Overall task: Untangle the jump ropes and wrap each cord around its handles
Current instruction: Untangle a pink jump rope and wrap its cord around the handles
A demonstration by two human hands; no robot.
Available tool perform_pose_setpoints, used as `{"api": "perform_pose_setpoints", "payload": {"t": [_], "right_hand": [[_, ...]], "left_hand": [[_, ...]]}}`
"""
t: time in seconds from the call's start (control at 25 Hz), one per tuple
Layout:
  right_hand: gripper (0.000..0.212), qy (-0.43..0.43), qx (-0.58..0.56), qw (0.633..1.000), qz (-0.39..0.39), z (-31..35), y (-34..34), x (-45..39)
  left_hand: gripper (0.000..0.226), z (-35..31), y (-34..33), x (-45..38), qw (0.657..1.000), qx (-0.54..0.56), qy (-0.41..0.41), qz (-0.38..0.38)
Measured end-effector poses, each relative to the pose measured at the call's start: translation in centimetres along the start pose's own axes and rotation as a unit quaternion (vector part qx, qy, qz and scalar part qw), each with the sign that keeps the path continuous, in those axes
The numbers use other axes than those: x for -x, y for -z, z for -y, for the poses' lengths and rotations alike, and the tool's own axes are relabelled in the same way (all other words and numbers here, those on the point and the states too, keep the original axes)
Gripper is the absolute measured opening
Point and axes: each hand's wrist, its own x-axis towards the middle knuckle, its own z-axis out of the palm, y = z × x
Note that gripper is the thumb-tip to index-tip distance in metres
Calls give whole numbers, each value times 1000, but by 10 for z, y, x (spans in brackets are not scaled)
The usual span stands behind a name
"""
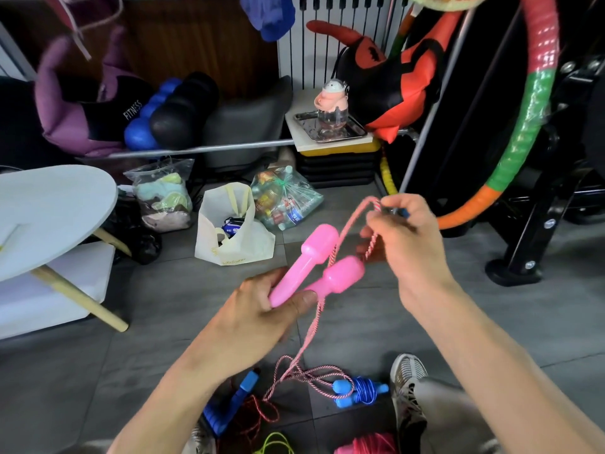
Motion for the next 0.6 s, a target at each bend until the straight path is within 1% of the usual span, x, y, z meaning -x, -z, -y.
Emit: {"api": "perform_pose_setpoints", "payload": {"t": [0.04,0.08,0.12,0.16,0.2,0.28,0.32,0.4,0.48,0.6], "right_hand": [[18,-33,7,999,-25,1,5,-5],[18,-41,75,996,-19,1,9,-8],[19,-42,155,987,5,2,10,-9],[24,-40,203,978,34,3,11,-8],[29,-55,190,977,73,3,9,-5],[34,-108,64,977,170,5,3,6],[33,-112,28,969,216,5,0,10],[24,-72,63,956,277,1,-3,17],[19,-50,79,952,292,-3,-7,19],[24,-78,19,953,293,-4,-7,18]], "left_hand": [[26,-3,1,1,998,58,12,-1],[28,-4,1,1,992,121,28,-6],[29,-4,2,0,983,175,45,-11],[30,-4,3,-1,974,218,58,-13],[31,-4,3,-2,965,253,62,-14],[24,-5,4,-3,954,297,48,-11],[23,-6,4,-3,953,302,37,-7],[28,-6,4,-3,956,292,31,-3],[36,-5,3,-3,958,284,39,-1],[43,-6,3,-3,959,278,46,10]]}}
